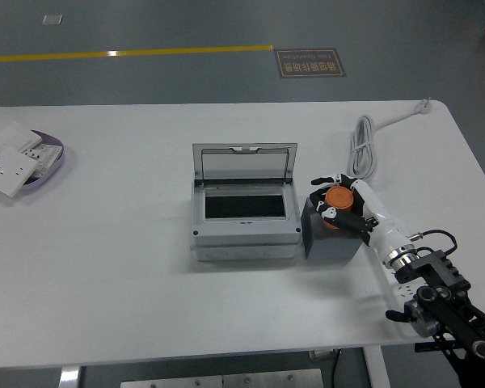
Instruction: Pick up the cylinder from the cube,place it in the box,flap close box
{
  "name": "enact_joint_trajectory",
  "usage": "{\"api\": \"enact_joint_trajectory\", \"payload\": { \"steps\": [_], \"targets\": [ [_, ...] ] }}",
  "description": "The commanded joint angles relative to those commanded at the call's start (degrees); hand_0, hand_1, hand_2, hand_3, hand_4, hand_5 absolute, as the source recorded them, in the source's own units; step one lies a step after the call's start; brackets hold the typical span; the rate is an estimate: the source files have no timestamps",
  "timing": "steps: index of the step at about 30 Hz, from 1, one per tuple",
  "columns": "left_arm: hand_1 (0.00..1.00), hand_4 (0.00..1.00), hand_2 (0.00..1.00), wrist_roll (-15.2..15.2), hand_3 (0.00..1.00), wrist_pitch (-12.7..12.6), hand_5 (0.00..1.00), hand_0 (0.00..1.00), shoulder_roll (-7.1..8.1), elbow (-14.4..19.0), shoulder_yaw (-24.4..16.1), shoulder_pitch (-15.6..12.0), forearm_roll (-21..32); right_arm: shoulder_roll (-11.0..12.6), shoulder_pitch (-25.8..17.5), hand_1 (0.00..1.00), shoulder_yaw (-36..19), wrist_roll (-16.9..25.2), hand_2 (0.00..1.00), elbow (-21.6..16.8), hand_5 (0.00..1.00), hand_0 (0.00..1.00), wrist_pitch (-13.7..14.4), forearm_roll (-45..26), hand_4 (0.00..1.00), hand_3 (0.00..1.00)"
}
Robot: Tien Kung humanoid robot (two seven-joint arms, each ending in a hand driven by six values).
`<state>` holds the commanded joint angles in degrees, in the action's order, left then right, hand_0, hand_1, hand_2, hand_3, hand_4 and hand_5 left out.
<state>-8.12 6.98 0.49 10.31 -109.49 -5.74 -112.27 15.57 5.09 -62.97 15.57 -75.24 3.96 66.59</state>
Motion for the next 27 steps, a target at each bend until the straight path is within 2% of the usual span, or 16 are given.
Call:
{"api": "enact_joint_trajectory", "payload": {
  "steps": [1,2,14,15,20,21,26,27],
  "targets": [
    [0.645,0.709,0.615,0.0,0.655,0.0,0.142,0.599,0.01,0.0,0.0,0.0,0.0,0.0,0.0,0.528,0.0,0.0,0.488,0.0,0.002,0.653,0.0,0.0,0.489,0.532],
    [0.645,0.709,0.614,0.0,0.656,0.0,0.141,0.599,0.02,0.0,-0.1,0.0,-0.1,0.1,0.0,0.527,0.1,0.0,0.484,0.0,0.002,0.637,0.0,0.0,0.447,0.529],
    [0.645,0.709,0.614,0.1,0.655,-0.1,0.139,0.599,-0.03,0.0,0.3,0.1,0.4,0.3,0.2,0.529,0.3,1.0,0.481,0.1,0.002,0.625,1.1,-2.4,0.407,0.527],
    [0.644,0.709,0.614,0.1,0.656,-0.1,0.138,0.599,-0.04,0.0,0.4,0.1,0.5,0.3,0.2,0.515,0.3,1.0,0.471,0.1,0.002,0.596,1.2,-2.7,0.167,0.502],
    [0.644,0.709,0.614,0.1,0.656,-0.2,0.138,0.599,-0.14,0.0,0.5,0.1,0.7,0.0,0.1,0.515,-0.8,1.0,0.471,-0.1,0.002,0.596,1.7,-3.4,0.167,0.502],
    [0.644,0.708,0.614,0.1,0.655,-0.2,0.138,0.599,-0.17,0.0,0.5,0.1,0.7,-0.1,0.1,0.473,-1.0,0.9,0.442,-0.2,0.002,0.535,1.9,-3.5,0.002,0.384],
    [0.644,0.708,0.614,0.0,0.655,-0.2,0.138,0.599,-0.23,0.0,0.4,0.0,0.7,-0.2,0.7,0.473,-1.2,-0.3,0.442,-1.7,0.002,0.535,4.6,-3.3,0.002,0.384],
    [0.645,0.708,0.613,-0.1,0.655,-0.2,0.139,0.599,-0.23,0.0,0.3,-0.1,0.7,-0.2,1.0,0.442,-1.0,-0.5,0.432,-2.1,0.002,0.490,5.2,-3.3,0.002,0.288]
  ]
}}
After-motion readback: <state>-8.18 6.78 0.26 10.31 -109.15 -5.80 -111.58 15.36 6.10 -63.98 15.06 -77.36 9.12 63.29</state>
